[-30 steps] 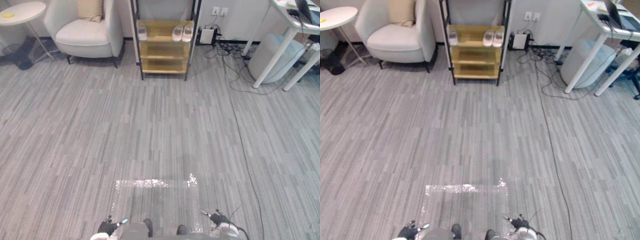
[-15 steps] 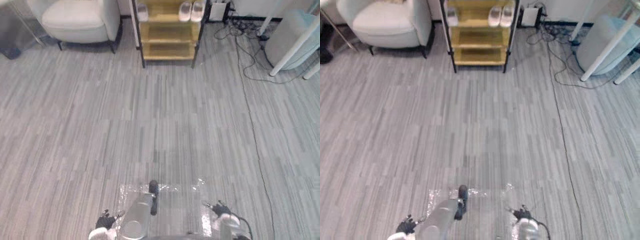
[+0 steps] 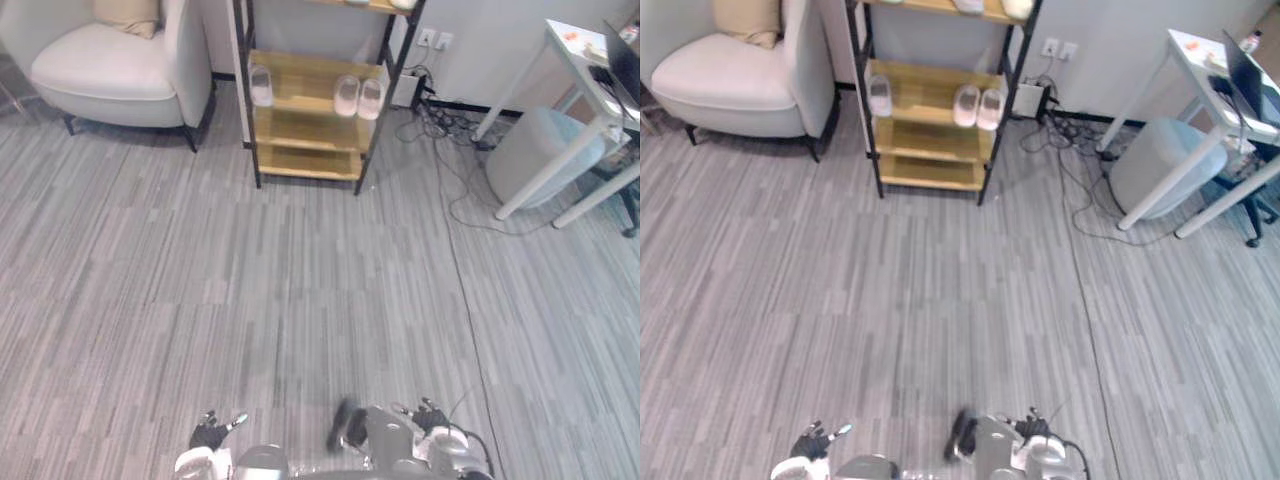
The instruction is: Organize the slippers on the shoe rack
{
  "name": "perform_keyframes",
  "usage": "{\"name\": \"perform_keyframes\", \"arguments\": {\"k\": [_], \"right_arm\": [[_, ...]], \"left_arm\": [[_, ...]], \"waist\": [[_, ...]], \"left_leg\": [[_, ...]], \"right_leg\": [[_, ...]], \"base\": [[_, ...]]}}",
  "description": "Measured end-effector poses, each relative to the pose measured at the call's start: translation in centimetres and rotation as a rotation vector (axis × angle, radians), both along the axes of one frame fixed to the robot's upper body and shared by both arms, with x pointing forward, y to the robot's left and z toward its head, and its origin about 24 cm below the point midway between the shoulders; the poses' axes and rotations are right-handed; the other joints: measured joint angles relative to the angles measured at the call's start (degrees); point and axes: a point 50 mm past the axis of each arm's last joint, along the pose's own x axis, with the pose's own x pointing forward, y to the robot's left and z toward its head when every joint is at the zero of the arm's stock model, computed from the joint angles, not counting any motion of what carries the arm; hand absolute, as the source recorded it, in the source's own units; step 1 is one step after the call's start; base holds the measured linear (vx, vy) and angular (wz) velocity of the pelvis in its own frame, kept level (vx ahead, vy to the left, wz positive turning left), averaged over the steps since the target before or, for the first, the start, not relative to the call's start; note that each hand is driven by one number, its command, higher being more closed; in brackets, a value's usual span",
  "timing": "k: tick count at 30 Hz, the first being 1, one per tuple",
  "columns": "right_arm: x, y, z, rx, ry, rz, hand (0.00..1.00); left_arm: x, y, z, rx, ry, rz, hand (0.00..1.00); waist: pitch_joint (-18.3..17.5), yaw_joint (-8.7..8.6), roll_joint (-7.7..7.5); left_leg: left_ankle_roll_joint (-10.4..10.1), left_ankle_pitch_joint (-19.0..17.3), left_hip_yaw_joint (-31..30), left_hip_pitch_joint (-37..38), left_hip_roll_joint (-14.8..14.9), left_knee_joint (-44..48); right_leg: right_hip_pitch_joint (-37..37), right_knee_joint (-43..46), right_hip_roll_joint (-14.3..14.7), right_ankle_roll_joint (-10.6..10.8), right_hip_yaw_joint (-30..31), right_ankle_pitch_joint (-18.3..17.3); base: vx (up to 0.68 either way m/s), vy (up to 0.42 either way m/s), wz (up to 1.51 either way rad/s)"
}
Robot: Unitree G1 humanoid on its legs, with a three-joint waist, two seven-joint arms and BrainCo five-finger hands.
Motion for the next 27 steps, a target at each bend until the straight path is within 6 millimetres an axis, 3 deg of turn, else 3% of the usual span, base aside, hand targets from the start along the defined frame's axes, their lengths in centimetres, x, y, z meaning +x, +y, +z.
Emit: {"name": "perform_keyframes", "arguments": {"k": [1, 2, 3, 4, 5, 6, 7, 8, 11, 12, 13, 14, 16, 17, 18, 19, 20, 21, 22, 23, 24, 25, 26, 27], "right_arm": [[0.1, -0.1, 0.1, -0.003, -0.004, 0.001, 0.0], [0.1, -0.3, 0.1, -0.005, -0.005, -0.01, 0.0], [0.0, -0.2, 0.0, 0.0, -0.003, -0.014, 0.0], [0.0, -0.3, 0.1, -0.002, -0.006, -0.016, 0.0], [0.1, -0.1, 0.1, -0.001, -0.01, -0.015, 0.0], [-0.4, 0.3, -0.1, 0.008, -0.003, -0.023, 0.0], [-0.5, 0.5, -0.1, 0.012, -0.001, -0.025, 0.0], [-0.5, 1.0, -0.2, 0.024, 0.001, -0.031, 0.0], [-0.6, 1.1, -0.3, 0.028, 0.005, -0.043, 0.0], [-0.2, 0.9, -0.1, 0.027, -0.001, -0.055, 0.0], [0.0, 0.9, -0.1, 0.027, -0.005, -0.059, 0.0], [-0.1, 0.8, -0.1, 0.024, -0.004, -0.058, 0.0], [-0.2, 0.7, -0.1, 0.02, 0.0, -0.058, 0.0], [-0.4, 1.3, -0.3, 0.032, 0.009, -0.058, 0.0], [-0.5, 1.5, -0.3, 0.04, 0.011, -0.055, 0.0], [-0.8, 2.2, -0.5, 0.058, 0.022, -0.056, 0.0], [-0.3, 2.5, -0.4, 0.066, 0.008, -0.052, 0.0], [-0.2, 2.6, -0.3, 0.068, 0.002, -0.049, 0.0], [-0.3, 2.6, -0.4, 0.069, 0.009, -0.048, 0.0], [-0.6, 2.7, -0.6, 0.071, 0.022, -0.048, 0.0], [-1.2, 2.7, -0.8, 0.073, 0.042, -0.05, 0.0], [-1.8, 2.6, -1.0, 0.074, 0.058, -0.053, 0.0], [-2.0, 2.6, -1.0, 0.074, 0.061, -0.054, 0.0], [-2.1, 2.3, -1.0, 0.07, 0.056, -0.054, 0.0]], "left_arm": [[0.0, -0.2, 0.0, -0.005, -0.001, -0.001, 0.0], [0.0, -1.1, -0.2, -0.028, 0.0, 0.0, 0.0], [-0.3, -1.6, -0.4, -0.049, 0.006, 0.023, 0.0], [-0.4, -1.6, -0.5, -0.053, 0.006, 0.039, 0.0], [-0.6, -1.6, -0.5, -0.058, 0.011, 0.059, 0.0], [-0.4, -1.3, -0.4, -0.049, 0.001, 0.061, 0.0], [-0.3, -1.0, -0.3, -0.043, -0.003, 0.059, 0.0], [0.1, -0.8, -0.1, -0.034, -0.018, 0.049, 0.0], [0.7, -0.5, 0.3, -0.022, -0.05, 0.046, 0.0], [0.8, -0.5, 0.4, -0.02, -0.056, 0.046, 0.0], [0.5, -0.5, 0.3, -0.021, -0.047, 0.05, 0.0], [0.2, -0.8, 0.1, -0.027, -0.039, 0.052, 0.0], [-0.8, -1.3, -0.3, -0.044, -0.01, 0.063, 0.0], [-1.5, -1.4, -0.5, -0.049, 0.01, 0.077, 0.0], [-1.9, -1.2, -0.5, -0.045, 0.019, 0.078, 0.0], [-1.7, -0.5, -0.3, -0.026, 0.012, 0.075, 0.0], [-1.3, -0.1, -0.2, -0.015, 0.003, 0.069, 0.0], [-0.8, 0.0, 0.0, -0.011, -0.008, 0.061, 0.0], [-0.8, 0.0, 0.0, -0.011, -0.007, 0.058, 0.0], [-0.8, 0.2, 0.0, -0.004, 0.001, 0.04, 0.0], [-0.7, 0.3, 0.0, 0.009, 0.011, -0.006, 0.0], [-0.4, 0.3, 0.1, 0.018, 0.011, -0.038, 0.0], [-0.4, 0.3, 0.1, 0.019, 0.011, -0.042, 0.0], [-0.2, 0.4, 0.2, 0.029, 0.011, -0.062, 0.0]], "waist": [[-0.45, -0.05, 0.49], [-1.27, -0.32, 2.49], [-0.88, -0.52, 4.01], [-0.72, -0.49, 4.36], [-0.24, -0.18, 5.01], [0.54, 0.39, 4.51], [0.71, 0.8, 4.19], [1.0, 1.48, 3.16], [1.06, 2.38, 2.37], [1.57, 2.49, 1.78], [1.94, 2.93, 1.31], [2.0, 3.73, 1.21], [1.41, 5.22, 2.9], [0.9, 5.84, 2.79], [0.62, 5.96, 2.09], [-0.07, 6.24, -0.15], [-0.25, 6.33, -1.43], [-0.46, 6.21, -2.05], [-0.48, 6.2, -2.09], [-0.63, 6.16, -2.33], [-0.73, 5.44, -2.64], [-0.83, 4.8, -2.51], [-0.9, 4.7, -2.41], [-1.23, 3.69, -2.34]], "left_leg": [[-0.05, 0.03, -0.45, -0.66, 0.53, 0.87], [-0.11, 0.08, -2.4, -3.67, 2.41, 7.15], [-2.04, 1.3, -3.45, -8.65, 4.42, 19.51], [-2.79, 2.72, -3.36, -10.53, 5.1, 24.22], [-3.09, 5.76, -3.24, -15.27, 7.22, 35.95], [-3.33, 4.5, -0.83, -21.05, 9.72, 48.65], [-3.51, 4.09, -0.21, -22.21, 9.9, 49.88], [-2.43, 2.7, 1.71, -26.12, 9.97, 50.31], [-0.8, 0.5, 5.08, -33.31, 7.33, 38.31], [0.1, 1.74, 5.59, -35.49, 3.94, 27.57], [-0.65, 6.66, 5.88, -35.78, 0.74, 14.51], [-1.57, 11.36, 6.09, -35.77, -0.26, 5.38], [-2.66, 15.27, 6.13, -35.85, 0.63, -2.46], [-1.41, 22.3, 8.09, -35.4, 0.83, -1.1], [-0.64, 23.17, 8.75, -35.37, 0.46, -0.41], [0.39, 23.53, 10.0, -36.08, -0.8, 1.92], [3.02, 20.98, 10.39, -36.68, -1.75, 4.65], [3.78, 17.22, 10.9, -35.96, -2.14, 8.23], [4.34, 16.07, 10.99, -35.12, -2.22, 9.06], [4.71, 13.87, 10.95, -32.64, -2.68, 9.67], [4.91, 11.25, 10.03, -28.1, -3.96, 8.98], [5.08, 9.74, 8.78, -23.69, -4.87, 7.71], [5.01, 9.52, 8.44, -22.79, -5.06, 7.23], [5.23, 9.22, 7.14, -17.56, -5.41, 3.67]], "right_leg": [[-0.22, 0.43, 0.3, -0.8, -0.37, -1.19], [0.62, 0.28, 1.95, -1.06, -1.83, -3.52], [3.6, -1.86, 3.83, -1.5, -3.26, -4.65], [4.98, -2.86, 4.59, -1.7, -3.56, -4.85], [8.75, -5.24, 6.17, -2.63, -3.3, -5.11], [14.23, -7.11, 7.46, -3.88, -3.45, -6.87], [15.4, -7.34, 7.46, -4.02, -3.44, -7.4], [18.97, -8.81, 7.4, -3.78, -3.24, -8.38], [23.58, -12.28, 6.3, -2.77, -2.8, -10.18], [25.08, -12.7, 4.74, -2.1, -2.39, -11.68], [26.44, -12.77, 2.85, -0.71, -1.8, -13.08], [27.5, -12.95, 2.22, 0.25, -0.57, -14.16], [29.36, -13.15, 2.44, 1.9, 0.88, -16.07], [32.27, -13.11, 1.44, 3.76, 2.3, -18.74], [32.72, -13.01, 0.86, 4.16, 2.56, -19.24], [32.96, -11.94, -1.02, 3.95, 2.81, -20.2], [32.2, -8.9, -2.23, 4.14, 3.58, -20.13], [29.82, 0.07, -3.98, 5.88, 4.94, -19.24], [29.1, 3.66, -4.28, 7.1, 5.54, -18.56], [26.54, 12.82, -5.49, 10.7, 6.19, -16.17], [22.25, 27.47, -7.9, 13.76, 5.53, -11.38], [18.78, 38.25, -9.93, 11.73, 2.91, -11.65], [18.18, 39.73, -10.25, 11.15, 2.32, -11.9], [14.42, 43.07, -10.89, 7.59, -1.13, -13.96]], "base": [[0.66, -0.277, 0.49], [0.52, -0.235, 0.38], [0.52, -0.235, 0.32], [0.44, -0.176, 0.15], [0.5, -0.13, 0.01], [0.59, -0.146, -0.01], [0.54, -0.118, 0.03], [0.35, -0.091, 0.06], [0.48, -0.005, 0.07], [0.39, 0.134, -0.04], [0.48, 0.186, -0.17], [0.32, 0.134, -0.29], [0.46, 0.216, -0.48], [0.67, 0.305, -0.42], [0.71, 0.274, -0.23], [0.5, 0.129, -0.09], [0.72, 0.225, -0.05], [0.59, 0.2, -0.03], [0.57, 0.223, 0.01], [0.55, 0.213, 0.12], [0.69, 0.244, 0.35], [0.57, 0.197, 0.42], [0.56, 0.125, 0.51], [0.42, 0.061, 0.39]]}}
